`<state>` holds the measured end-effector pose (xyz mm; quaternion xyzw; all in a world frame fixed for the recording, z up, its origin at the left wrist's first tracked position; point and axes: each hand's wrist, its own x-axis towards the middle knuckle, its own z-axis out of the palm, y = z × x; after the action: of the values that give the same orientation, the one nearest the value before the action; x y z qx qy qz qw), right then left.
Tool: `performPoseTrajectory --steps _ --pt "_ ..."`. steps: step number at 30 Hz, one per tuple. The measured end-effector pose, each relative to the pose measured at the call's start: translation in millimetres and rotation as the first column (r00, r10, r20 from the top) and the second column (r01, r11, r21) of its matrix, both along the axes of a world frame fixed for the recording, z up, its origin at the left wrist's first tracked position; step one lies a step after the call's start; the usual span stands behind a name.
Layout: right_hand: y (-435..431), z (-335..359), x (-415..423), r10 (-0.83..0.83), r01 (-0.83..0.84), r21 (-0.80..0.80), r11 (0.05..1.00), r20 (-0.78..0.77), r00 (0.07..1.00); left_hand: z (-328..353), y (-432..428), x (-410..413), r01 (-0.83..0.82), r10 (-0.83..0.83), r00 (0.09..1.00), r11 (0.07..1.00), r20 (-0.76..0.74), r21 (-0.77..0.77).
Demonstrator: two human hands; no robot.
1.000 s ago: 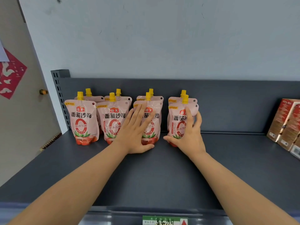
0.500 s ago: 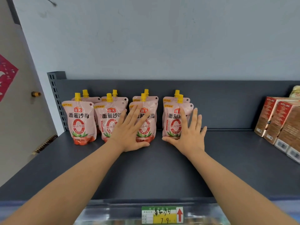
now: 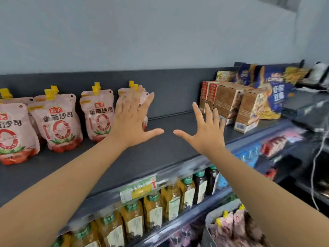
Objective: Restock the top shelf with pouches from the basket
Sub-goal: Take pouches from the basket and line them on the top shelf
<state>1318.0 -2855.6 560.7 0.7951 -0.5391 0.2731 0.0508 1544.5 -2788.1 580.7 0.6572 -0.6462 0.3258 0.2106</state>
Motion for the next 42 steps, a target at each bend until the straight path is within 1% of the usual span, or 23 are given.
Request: performPoseTrajectory --steps 3,8,11,13,16,18,21,23,26,28,31,33,36,40,42 --pt "9 -4 -55 -0.121 0.121 0.005 0.993 -0.013 0.993 -8 -10 -51 0.075 -0.074 0.995 0.997 -0.061 0.013" --pt "17 -26 -148 -0.252 0.253 0.029 0.967 -0.028 0.967 -26 -25 -144 0.2 -0.2 0.98 0.98 0.019 0.014" --pt "19 -60 -201 -0.3 0.303 0.102 0.948 -0.044 0.953 -51 -32 -201 0.267 -0.268 0.962 0.963 0.052 0.028" --pt "19 -88 -233 -0.32 0.325 0.161 0.932 -0.055 0.946 -76 -37 -234 0.287 -0.29 0.956 0.955 0.037 0.076" --pt "16 -129 -274 -0.314 0.328 0.264 0.907 -0.097 0.945 -126 -42 -279 0.297 -0.297 0.954 0.932 -0.033 0.206" --pt "11 -157 -296 -0.279 0.302 0.344 0.889 -0.114 0.953 -165 -44 -305 0.273 -0.27 0.961 0.911 -0.056 0.309" --pt "4 -194 -319 -0.245 0.28 0.437 0.855 -0.136 0.96 -217 -39 -330 0.216 -0.176 0.976 0.855 -0.128 0.472" --pt "4 -214 -327 -0.233 0.277 0.508 0.816 -0.15 0.961 -244 -33 -339 0.181 -0.111 0.982 0.788 -0.154 0.588" --pt "1 -242 -332 -0.204 0.27 0.596 0.757 -0.176 0.963 -278 -34 -346 0.183 -0.075 0.98 0.712 -0.186 0.678" --pt "-1 -257 -330 -0.198 0.27 0.636 0.723 -0.183 0.963 -297 -37 -348 0.198 -0.052 0.975 0.643 -0.216 0.74" --pt "-1 -279 -323 -0.193 0.283 0.705 0.65 -0.207 0.959 -323 -40 -352 0.223 -0.007 0.965 0.55 -0.263 0.805" --pt "-4 -294 -320 -0.174 0.284 0.726 0.627 -0.225 0.959 -340 -41 -355 0.225 0.001 0.965 0.51 -0.262 0.831" --pt "-13 -311 -319 -0.166 0.292 0.742 0.604 -0.241 0.956 -362 -39 -355 0.219 0.005 0.968 0.47 -0.251 0.855" --pt "-26 -326 -321 -0.285 0.318 0.8 0.509 -0.192 0.939 -380 -39 -361 0.173 0.051 0.975 0.443 -0.218 0.879" --pt "-38 -335 -324 -0.317 0.319 0.801 0.506 -0.172 0.933 -385 -41 -366 0.148 0.082 0.975 0.453 -0.207 0.879"
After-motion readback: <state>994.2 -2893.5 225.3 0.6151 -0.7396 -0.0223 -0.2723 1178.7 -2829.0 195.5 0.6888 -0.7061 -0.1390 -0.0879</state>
